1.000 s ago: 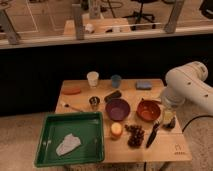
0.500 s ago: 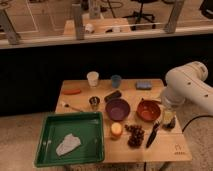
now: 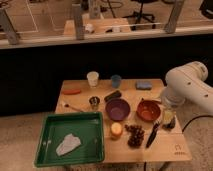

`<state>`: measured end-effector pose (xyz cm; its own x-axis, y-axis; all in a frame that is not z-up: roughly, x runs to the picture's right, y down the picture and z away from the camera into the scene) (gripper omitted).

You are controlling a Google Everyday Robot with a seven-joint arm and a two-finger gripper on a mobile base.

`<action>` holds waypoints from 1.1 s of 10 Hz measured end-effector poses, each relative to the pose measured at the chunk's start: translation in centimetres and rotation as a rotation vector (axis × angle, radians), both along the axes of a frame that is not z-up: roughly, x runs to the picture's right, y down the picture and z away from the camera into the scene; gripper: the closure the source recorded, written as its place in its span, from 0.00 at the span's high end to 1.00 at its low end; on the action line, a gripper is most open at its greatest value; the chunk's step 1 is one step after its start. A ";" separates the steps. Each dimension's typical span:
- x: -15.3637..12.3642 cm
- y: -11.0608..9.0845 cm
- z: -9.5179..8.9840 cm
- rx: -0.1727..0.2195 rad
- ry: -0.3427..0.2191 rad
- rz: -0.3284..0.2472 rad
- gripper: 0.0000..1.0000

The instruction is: Stack bowls into tray

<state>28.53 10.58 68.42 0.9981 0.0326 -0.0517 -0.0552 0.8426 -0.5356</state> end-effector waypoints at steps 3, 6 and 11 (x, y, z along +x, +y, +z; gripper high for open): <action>0.0 0.0 0.0 0.000 0.000 0.000 0.80; 0.0 0.0 0.0 0.000 0.000 0.000 0.80; 0.1 0.7 0.9 0.005 -0.029 0.019 0.80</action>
